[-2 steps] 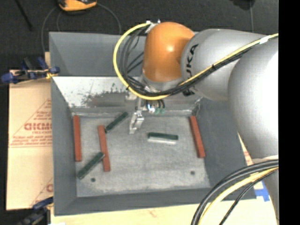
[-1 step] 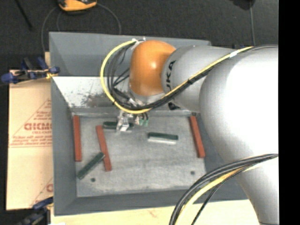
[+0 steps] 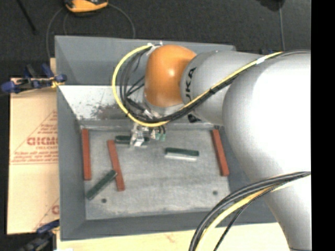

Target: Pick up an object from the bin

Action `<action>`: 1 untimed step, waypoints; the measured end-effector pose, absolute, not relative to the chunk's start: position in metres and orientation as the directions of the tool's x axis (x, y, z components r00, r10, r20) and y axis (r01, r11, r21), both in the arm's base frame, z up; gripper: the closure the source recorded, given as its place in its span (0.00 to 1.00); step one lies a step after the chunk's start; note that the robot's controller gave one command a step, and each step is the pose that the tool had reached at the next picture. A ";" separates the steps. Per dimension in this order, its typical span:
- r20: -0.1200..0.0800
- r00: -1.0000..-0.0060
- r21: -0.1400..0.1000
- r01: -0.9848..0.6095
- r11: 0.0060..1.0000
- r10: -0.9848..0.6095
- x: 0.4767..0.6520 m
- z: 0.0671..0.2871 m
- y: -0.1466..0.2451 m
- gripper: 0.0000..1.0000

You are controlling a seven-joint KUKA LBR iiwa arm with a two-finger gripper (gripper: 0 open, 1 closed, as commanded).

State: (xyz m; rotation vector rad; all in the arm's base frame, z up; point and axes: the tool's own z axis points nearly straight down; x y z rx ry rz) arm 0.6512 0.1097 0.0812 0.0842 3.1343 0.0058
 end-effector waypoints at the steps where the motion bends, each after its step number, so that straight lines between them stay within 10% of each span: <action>1: -0.013 -1.000 0.001 0.016 1.000 0.016 0.655 0.261 0.126 1.00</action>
Offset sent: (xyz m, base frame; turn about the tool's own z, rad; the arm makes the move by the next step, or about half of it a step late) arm 0.0000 0.0000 0.0000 0.0000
